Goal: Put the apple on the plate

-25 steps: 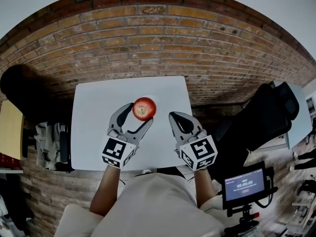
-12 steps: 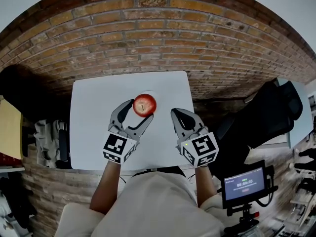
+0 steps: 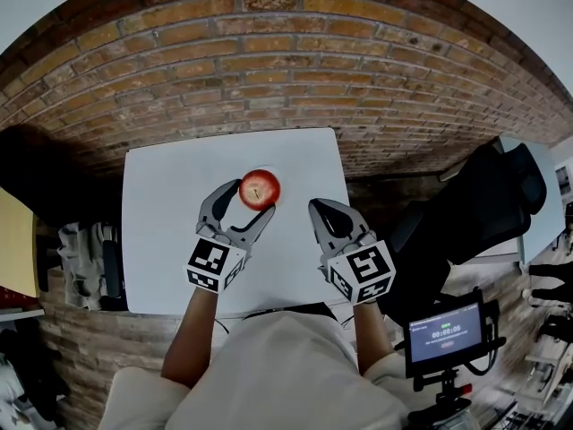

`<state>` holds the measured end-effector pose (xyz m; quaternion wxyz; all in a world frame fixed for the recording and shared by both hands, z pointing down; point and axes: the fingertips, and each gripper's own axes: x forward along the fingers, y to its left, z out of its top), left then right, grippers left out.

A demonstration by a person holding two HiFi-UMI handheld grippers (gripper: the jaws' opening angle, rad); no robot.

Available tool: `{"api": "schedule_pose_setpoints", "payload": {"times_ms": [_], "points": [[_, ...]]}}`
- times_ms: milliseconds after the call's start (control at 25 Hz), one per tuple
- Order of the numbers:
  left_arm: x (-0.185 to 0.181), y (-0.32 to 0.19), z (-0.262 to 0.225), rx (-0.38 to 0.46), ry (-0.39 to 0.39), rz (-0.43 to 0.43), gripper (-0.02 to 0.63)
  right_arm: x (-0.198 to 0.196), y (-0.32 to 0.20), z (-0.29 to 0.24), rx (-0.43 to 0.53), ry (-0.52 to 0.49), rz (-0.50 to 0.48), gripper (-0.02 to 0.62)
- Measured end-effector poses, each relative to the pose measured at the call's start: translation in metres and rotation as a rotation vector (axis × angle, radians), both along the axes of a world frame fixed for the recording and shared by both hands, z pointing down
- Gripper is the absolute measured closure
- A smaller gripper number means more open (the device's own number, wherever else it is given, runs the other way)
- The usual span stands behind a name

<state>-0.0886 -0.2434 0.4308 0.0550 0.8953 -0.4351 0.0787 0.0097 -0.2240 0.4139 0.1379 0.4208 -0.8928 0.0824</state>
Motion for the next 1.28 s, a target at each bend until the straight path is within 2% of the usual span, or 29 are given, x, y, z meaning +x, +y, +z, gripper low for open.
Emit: {"api": "schedule_pose_setpoints", "payload": {"times_ms": [1280], "points": [[0.005,-0.058,0.101,-0.189,-0.071,0.012,0.278,-0.007,-0.042,0.03,-0.074,0.008,0.004,0.594]]}}
